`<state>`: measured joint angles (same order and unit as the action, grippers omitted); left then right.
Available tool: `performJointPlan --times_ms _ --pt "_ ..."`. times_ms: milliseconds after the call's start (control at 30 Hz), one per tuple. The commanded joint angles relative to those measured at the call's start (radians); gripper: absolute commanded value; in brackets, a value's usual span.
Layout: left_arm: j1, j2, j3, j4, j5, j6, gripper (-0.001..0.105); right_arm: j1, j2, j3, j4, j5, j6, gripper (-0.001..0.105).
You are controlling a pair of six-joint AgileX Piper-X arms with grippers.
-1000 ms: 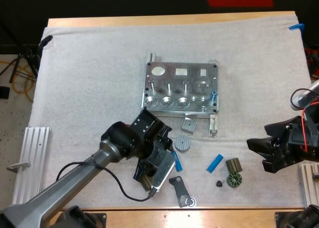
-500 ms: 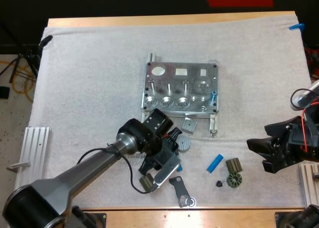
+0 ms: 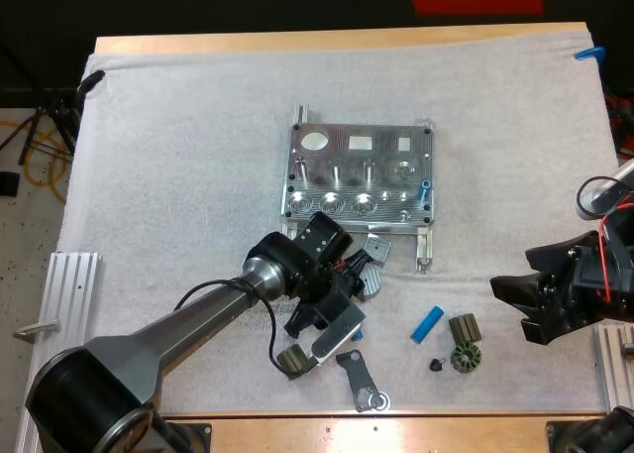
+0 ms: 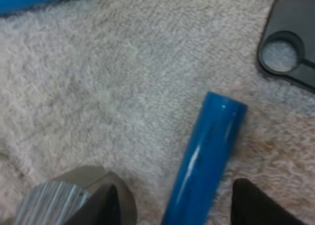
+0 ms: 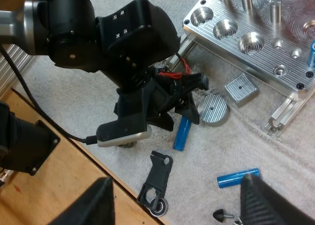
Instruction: Load cells from right to left
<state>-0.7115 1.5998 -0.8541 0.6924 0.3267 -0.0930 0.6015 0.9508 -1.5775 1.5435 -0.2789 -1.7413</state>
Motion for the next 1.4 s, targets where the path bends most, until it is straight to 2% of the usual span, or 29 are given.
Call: performJointPlan --times_ms 0,367,833,1000,1367 --pt "-0.004 0.050 0.013 -0.022 -0.050 0.005 0.050 -0.003 -0.006 -0.004 0.009 -0.013 -0.016 0.055" --pt "-0.004 0.051 0.011 0.017 -0.081 0.005 0.050 -0.003 -0.006 -0.004 0.009 -0.013 -0.043 0.055" --pt "-0.004 -0.062 0.012 0.109 -0.076 0.005 0.050 -0.003 -0.006 -0.004 0.009 -0.013 -0.046 0.055" --pt "-0.004 -0.062 0.012 0.090 -0.041 0.005 0.050 -0.003 -0.006 -0.004 0.009 -0.013 -0.046 0.055" --pt "-0.004 -0.013 0.012 0.020 -0.041 0.005 0.050 -0.003 -0.006 -0.004 0.009 -0.013 -0.046 0.055"
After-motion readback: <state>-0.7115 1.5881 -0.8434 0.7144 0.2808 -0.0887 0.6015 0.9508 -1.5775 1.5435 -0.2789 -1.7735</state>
